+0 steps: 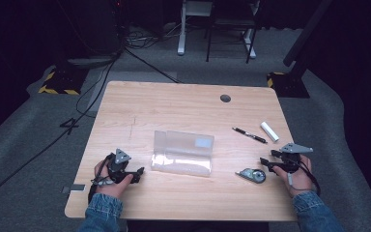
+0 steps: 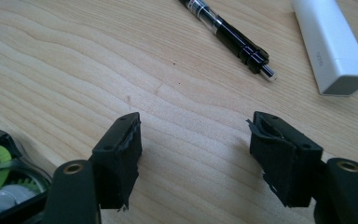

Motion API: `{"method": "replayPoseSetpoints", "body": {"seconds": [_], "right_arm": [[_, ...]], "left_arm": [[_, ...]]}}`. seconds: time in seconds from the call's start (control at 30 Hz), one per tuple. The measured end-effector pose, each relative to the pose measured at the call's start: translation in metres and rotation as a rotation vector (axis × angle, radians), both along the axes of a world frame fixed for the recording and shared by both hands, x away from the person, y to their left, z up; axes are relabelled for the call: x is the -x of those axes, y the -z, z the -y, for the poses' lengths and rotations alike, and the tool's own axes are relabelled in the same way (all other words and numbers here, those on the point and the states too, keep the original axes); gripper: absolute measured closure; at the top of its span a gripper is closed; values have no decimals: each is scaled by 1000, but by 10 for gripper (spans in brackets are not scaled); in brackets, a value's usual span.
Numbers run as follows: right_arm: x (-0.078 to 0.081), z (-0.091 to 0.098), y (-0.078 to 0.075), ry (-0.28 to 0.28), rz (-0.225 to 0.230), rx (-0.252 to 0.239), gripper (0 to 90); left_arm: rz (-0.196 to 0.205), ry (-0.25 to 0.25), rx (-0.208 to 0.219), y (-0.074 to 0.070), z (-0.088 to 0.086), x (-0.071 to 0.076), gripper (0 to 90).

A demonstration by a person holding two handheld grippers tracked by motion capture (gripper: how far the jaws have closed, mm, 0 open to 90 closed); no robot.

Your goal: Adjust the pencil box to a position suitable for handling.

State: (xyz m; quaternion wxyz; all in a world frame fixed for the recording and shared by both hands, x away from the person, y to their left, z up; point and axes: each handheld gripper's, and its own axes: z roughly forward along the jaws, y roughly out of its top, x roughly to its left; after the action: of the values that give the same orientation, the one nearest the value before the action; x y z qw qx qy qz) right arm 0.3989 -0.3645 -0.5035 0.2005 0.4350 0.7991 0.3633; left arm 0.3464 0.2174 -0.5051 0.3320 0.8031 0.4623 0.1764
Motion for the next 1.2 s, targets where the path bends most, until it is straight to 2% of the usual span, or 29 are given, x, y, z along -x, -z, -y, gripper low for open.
{"method": "replayPoseSetpoints", "body": {"seconds": [0.47, 0.57, 0.7, 0.93, 1.2], "right_arm": [[6, 3, -2, -10, 22, 15, 367], [8, 2, -7, -10, 27, 2, 371], [12, -5, -12, -34, 25, 12, 372], [22, -16, -28, -73, 50, -33, 372], [35, -34, -56, -119, 85, -68, 378]], "left_arm": [[-3, 10, 1, 0, 2, -7, 167], [-1, 12, -1, 0, 2, -7, 167], [-3, 7, -2, 0, 4, -8, 165], [-1, 8, 1, 0, 6, -13, 166], [-2, 7, 3, 0, 7, -17, 167]]}}
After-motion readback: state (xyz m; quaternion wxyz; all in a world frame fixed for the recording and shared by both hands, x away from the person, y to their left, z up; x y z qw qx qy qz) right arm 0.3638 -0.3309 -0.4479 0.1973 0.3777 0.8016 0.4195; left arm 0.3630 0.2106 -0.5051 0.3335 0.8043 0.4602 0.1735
